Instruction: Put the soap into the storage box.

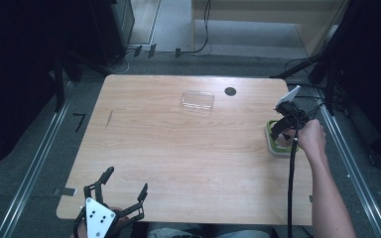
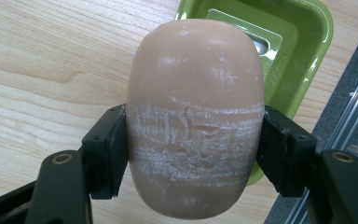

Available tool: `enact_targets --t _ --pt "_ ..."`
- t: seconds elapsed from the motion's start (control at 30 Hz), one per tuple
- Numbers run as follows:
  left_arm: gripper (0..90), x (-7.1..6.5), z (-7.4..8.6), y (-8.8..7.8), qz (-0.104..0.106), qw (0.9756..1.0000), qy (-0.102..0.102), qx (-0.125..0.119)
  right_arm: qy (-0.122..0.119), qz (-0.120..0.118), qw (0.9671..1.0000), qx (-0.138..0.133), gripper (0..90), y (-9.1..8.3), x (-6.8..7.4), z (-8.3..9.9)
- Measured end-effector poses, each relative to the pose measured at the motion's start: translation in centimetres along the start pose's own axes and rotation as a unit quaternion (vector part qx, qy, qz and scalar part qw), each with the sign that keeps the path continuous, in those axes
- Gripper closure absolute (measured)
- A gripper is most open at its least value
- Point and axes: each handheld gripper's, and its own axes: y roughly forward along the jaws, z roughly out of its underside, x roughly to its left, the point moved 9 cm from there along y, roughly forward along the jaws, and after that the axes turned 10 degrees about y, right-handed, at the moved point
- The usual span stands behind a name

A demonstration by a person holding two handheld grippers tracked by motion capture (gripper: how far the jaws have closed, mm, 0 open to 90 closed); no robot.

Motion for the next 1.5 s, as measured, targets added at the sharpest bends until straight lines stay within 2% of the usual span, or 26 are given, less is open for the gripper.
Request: enact_targets --t 0.73,1.2,1.5 --pt "9.9 0.0 0.0 0.0 0.0 1.0 -0.002 0.001 0.026 -0.006 0.9997 0.0 33.7 0.4 -0.5 -1.1" --pt "9.9 -0.1 0.0 0.1 0.002 1.0 0.0 0.002 0.057 -0.013 0.9983 0.005 33.7 1.4 -1.5 -1.4" --pt "9.9 -0.1 0.0 0.1 0.001 1.0 0.0 0.002 0.075 -0.026 0.9968 -0.003 33.7 1.9 -2.0 -1.5"
